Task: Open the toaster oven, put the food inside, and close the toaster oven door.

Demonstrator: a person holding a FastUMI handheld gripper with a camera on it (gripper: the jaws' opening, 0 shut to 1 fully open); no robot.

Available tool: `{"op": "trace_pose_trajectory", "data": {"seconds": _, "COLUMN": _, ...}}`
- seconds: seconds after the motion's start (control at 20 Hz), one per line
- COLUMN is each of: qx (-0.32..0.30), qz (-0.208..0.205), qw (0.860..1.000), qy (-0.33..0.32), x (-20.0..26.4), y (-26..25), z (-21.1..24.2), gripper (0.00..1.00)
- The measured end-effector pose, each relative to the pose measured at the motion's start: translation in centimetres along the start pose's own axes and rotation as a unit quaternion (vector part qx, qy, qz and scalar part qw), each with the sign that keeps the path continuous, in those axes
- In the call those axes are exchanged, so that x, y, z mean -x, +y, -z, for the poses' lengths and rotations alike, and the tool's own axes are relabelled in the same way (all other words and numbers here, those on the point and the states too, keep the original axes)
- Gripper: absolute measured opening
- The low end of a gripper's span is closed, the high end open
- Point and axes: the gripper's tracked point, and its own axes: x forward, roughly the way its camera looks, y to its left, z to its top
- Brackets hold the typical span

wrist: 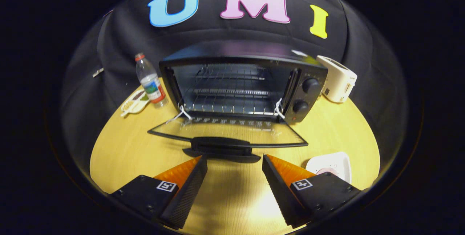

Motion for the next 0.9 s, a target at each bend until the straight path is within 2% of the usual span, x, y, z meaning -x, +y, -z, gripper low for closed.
{"op": "trace_pose_trajectory", "data": {"seconds": 0.3, "qx": -0.008, "qz": -0.03, "qw": 0.999, "qy": 0.029, "x": 0.8, "y": 0.2, "z": 1.0, "gripper": 0.99}}
{"op": "trace_pose_trajectory", "data": {"seconds": 0.5, "qx": -0.046, "qz": -0.09, "qw": 0.995, "qy": 0.013, "x": 4.7, "y": -1.7, "z": 0.1, "gripper": 0.99}}
{"op": "trace_pose_trajectory", "data": {"seconds": 0.6, "qx": -0.076, "qz": -0.113, "qw": 0.991, "qy": 0.015, "x": 6.9, "y": -4.7, "z": 0.0, "gripper": 0.99}}
{"op": "trace_pose_trajectory", "data": {"seconds": 0.7, "qx": -0.096, "qz": -0.114, "qw": 0.989, "qy": 0.009, "x": 8.8, "y": -9.7, "z": -0.6, "gripper": 0.98}}
{"op": "trace_pose_trajectory", "data": {"seconds": 0.9, "qx": -0.101, "qz": -0.053, "qw": 0.993, "qy": -0.003, "x": 10.5, "y": -21.5, "z": -1.0, "gripper": 0.98}}
